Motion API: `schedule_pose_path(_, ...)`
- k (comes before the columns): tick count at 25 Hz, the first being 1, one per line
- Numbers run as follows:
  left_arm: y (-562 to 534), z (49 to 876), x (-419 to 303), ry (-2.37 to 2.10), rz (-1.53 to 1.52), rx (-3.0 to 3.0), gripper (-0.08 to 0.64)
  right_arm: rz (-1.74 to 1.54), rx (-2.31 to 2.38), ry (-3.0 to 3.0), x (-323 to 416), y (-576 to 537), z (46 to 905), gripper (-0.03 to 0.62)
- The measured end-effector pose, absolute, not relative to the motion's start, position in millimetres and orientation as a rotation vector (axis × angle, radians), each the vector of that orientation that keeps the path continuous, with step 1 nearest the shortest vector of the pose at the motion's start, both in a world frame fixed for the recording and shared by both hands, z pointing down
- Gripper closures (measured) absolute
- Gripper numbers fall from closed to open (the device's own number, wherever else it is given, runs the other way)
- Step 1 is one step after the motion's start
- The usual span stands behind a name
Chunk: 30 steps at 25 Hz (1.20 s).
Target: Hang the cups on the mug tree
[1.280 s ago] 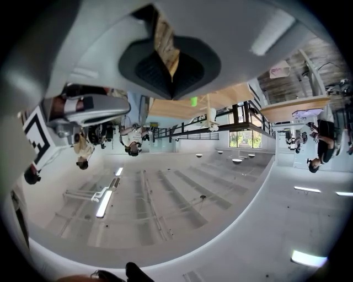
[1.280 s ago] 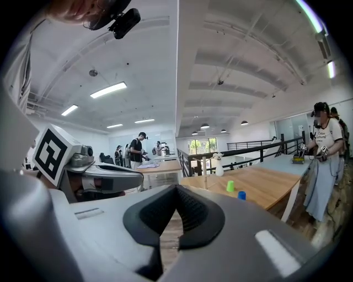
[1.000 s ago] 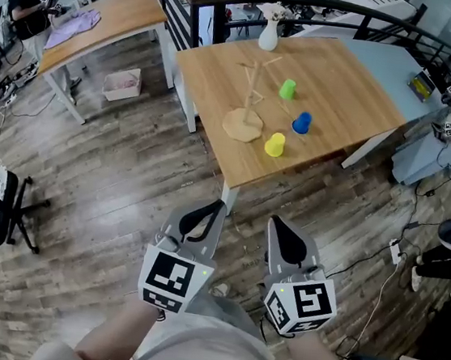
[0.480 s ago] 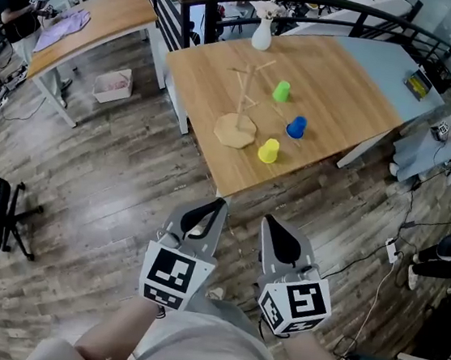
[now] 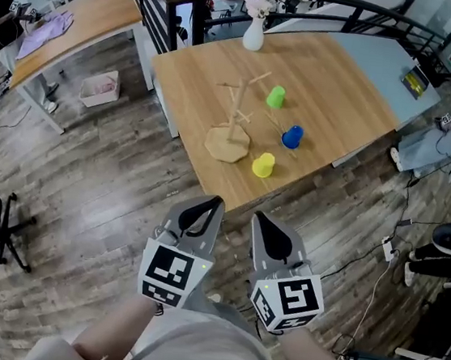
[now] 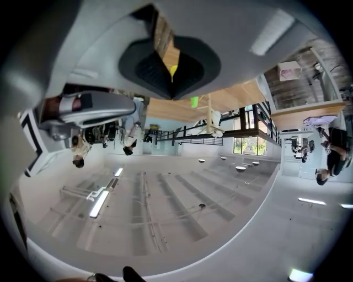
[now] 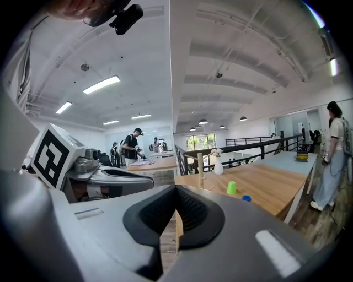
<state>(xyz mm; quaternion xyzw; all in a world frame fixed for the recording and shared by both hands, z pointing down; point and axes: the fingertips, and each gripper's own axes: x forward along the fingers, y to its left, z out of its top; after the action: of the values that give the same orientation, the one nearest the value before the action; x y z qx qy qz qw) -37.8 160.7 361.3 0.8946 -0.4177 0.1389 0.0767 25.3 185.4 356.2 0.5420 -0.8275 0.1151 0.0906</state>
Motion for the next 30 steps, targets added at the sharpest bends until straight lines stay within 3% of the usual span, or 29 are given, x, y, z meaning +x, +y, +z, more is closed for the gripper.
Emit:
schedule_pose_path(16, 15, 379, -68, -1.088, 0.460, 2.694, 0.557, 0.402, 1.693, -2.343, -8, 42, 368, 0.592)
schedule_pose_path(30, -34, 404, -64, -0.973, 0.515, 2.703, 0.557, 0.469, 1.772, -2.250, -3, -4, 392, 0.591)
